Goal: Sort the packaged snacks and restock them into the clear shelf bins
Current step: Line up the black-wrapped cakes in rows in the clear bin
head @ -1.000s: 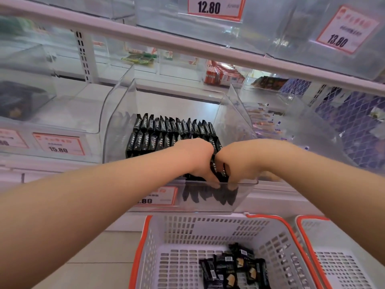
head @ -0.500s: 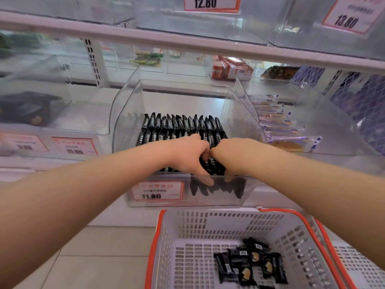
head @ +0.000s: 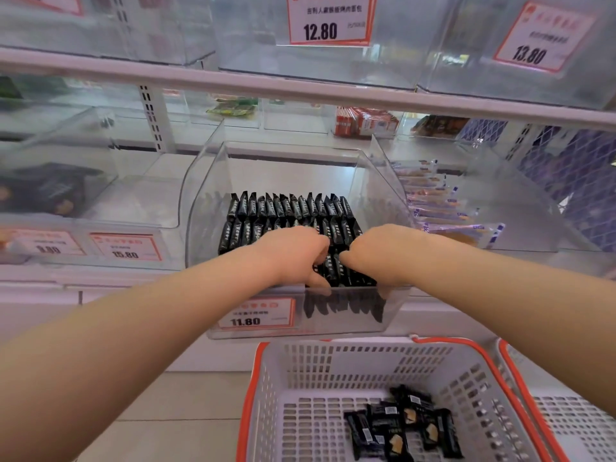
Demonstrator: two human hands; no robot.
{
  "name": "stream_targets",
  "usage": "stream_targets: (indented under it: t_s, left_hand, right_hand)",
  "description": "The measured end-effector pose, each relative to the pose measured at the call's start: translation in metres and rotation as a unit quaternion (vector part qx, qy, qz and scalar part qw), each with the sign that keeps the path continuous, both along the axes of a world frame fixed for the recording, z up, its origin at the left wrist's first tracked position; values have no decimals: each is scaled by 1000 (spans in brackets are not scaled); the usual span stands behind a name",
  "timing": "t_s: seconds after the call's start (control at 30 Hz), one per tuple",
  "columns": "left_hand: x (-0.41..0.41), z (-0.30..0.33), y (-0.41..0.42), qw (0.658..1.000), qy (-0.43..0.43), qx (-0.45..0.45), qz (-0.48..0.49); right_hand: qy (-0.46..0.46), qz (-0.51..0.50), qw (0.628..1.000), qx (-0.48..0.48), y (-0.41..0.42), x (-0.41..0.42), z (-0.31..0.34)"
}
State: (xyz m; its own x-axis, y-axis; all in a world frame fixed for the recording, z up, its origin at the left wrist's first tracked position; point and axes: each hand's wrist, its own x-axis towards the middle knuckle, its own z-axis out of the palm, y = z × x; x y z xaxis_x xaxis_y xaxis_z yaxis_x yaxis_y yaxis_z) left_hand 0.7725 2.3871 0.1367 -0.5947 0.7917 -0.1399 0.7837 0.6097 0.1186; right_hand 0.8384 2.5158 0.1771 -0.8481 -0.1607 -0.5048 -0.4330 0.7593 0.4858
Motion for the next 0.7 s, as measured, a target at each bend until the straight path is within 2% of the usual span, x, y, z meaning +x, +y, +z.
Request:
stream_targets:
  t_s: [0.13,0.23,0.33,0.43,0.53,0.63,0.7]
  left_hand:
    - [-5,2,-8,995,-98,0,-15]
    - [-8,0,-4,996,-84,-20,-18]
    - [-7,0,2,997,-67,-35,-3]
    - [-4,11,1,995,-86,-48,7]
    - [3,29,-5,994,-106,-36,12]
    - [23,45,-5,999,-45,14,14]
    - [48,50,-3,996,4,86,-11]
  right_hand:
    - [69,10,997,-21,3,1,-6]
    - [96,-28,995,-27,-1,-4,-11]
    - [81,-74,993,-41,-2,-5,-8]
    - [29,-103,992,-62,1,-2,5]
    - [24,-125,983,-129,1,4,12]
    - [115,-90,965,-218,4,19,15]
    - [227,-43,930,-287,14,43,11]
